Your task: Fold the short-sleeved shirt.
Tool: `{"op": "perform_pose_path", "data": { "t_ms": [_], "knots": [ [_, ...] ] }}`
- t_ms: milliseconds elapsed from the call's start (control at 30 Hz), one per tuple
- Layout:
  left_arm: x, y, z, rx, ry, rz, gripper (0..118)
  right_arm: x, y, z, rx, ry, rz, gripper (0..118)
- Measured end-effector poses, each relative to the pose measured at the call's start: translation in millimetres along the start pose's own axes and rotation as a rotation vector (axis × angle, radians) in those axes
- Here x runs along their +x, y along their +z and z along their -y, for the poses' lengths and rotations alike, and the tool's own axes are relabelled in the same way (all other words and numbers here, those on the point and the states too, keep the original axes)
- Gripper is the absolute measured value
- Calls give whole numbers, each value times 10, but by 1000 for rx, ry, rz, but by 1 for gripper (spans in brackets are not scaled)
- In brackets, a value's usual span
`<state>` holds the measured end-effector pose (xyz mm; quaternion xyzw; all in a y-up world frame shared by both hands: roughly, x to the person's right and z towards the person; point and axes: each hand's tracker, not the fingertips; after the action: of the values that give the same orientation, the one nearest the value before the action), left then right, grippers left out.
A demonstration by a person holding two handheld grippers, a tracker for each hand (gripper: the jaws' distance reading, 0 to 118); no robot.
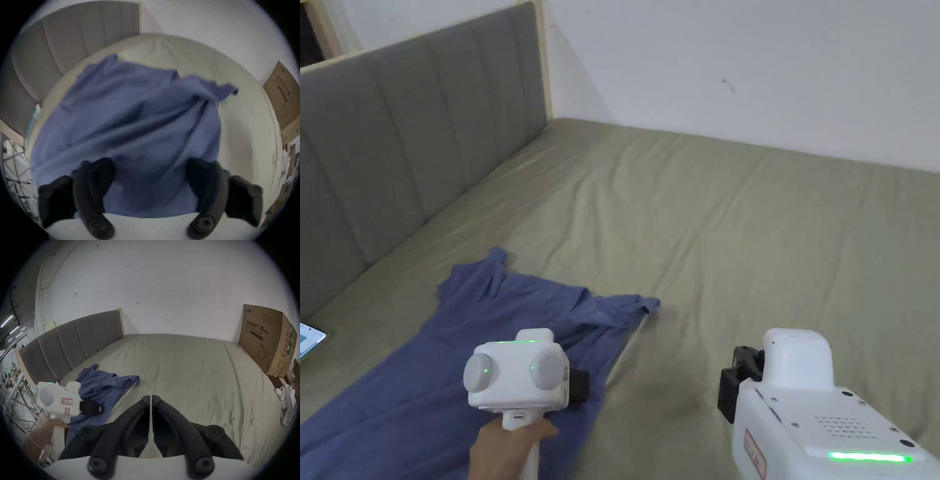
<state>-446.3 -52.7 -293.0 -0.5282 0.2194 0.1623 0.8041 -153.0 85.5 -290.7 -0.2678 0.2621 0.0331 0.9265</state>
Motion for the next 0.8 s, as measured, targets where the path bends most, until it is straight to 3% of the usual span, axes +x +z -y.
{"op": "perform_pose_path", "data": {
  "t_ms": [67, 167, 267, 567, 733, 800],
  "knots": [
    [-21, 106, -53, 39, 8, -8, 93, 37, -36, 6, -16, 5, -4, 3],
    [-94, 216, -105, 30, 32, 3, 65, 106, -51, 15, -21, -8, 10, 3],
    [-110, 291, -110, 39, 7, 7, 3, 204, -56, 16, -31, -62, 8, 3],
    [-320, 547, -242, 59, 152, 99, 3, 467, 69, 12, -17, -117, 44, 3],
    [-109, 1064, -468, 168, 98, 114, 3, 627, 217, -20, 9, -146, 70, 3],
    [70, 1299, -563, 220, 70, 184, 3, 722, 306, -38, 26, -160, 79, 3]
  ]
}}
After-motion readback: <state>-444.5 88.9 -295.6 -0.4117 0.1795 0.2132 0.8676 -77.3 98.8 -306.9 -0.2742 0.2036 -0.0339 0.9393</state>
